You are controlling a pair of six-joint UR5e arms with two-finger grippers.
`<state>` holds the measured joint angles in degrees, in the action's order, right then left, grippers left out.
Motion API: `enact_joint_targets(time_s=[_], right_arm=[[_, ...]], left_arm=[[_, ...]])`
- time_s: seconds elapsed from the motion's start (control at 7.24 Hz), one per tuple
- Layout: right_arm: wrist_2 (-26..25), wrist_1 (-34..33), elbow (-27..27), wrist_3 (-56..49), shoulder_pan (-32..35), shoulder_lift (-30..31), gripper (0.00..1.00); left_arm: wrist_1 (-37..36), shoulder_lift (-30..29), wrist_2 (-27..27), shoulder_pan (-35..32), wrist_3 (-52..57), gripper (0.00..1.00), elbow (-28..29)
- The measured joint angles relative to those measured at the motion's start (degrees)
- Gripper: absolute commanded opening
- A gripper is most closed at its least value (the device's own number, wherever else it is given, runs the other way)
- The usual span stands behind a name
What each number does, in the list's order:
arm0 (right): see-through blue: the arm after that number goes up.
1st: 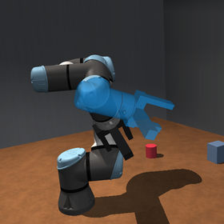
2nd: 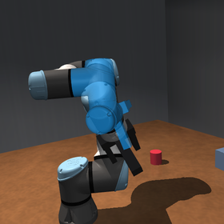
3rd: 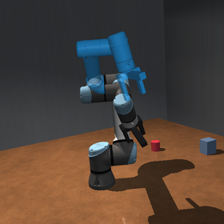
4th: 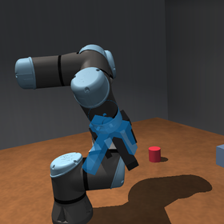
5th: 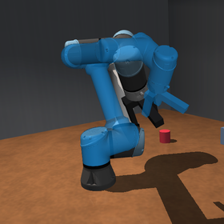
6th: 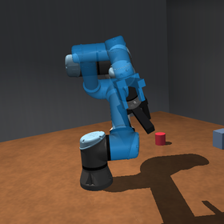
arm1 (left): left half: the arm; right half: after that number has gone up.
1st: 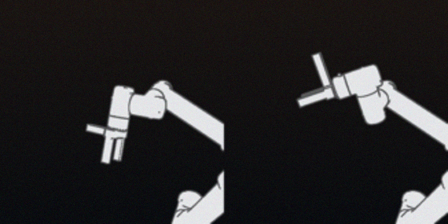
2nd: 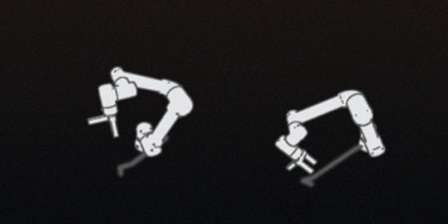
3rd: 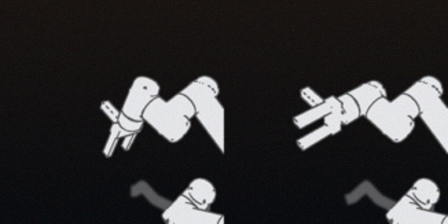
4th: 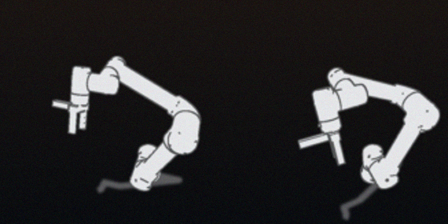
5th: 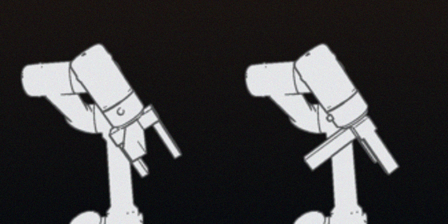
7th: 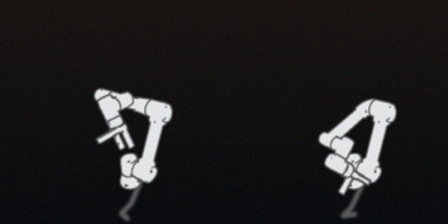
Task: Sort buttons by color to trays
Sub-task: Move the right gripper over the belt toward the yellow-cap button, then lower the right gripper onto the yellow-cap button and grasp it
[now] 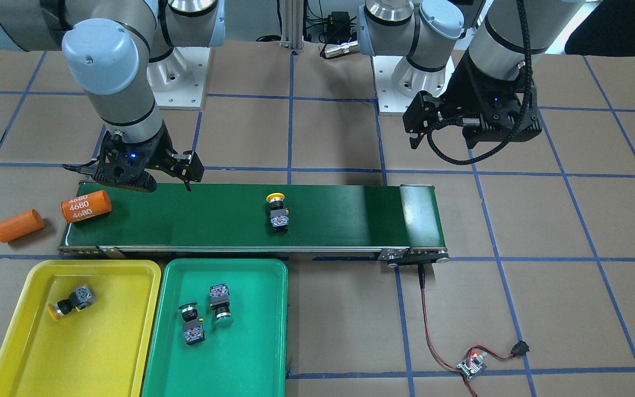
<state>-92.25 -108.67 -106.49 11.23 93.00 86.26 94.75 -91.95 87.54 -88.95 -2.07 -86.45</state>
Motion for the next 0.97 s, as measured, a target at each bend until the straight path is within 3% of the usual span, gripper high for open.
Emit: enact_joint_targets(time_s=[0.41,0.97], right_arm=[[-0.1,-0.9,0.1,0.4,0.2,-0.7,1.00],[6.6,-9.8,-0.1,1.2,4.1,-6.0,1.00]], left_arm=[[0.0,0.0,0.0,0.1,0.0,1.00,0.0],[-0.1,-0.2,0.0,0.1,0.0,1.00,0.0]])
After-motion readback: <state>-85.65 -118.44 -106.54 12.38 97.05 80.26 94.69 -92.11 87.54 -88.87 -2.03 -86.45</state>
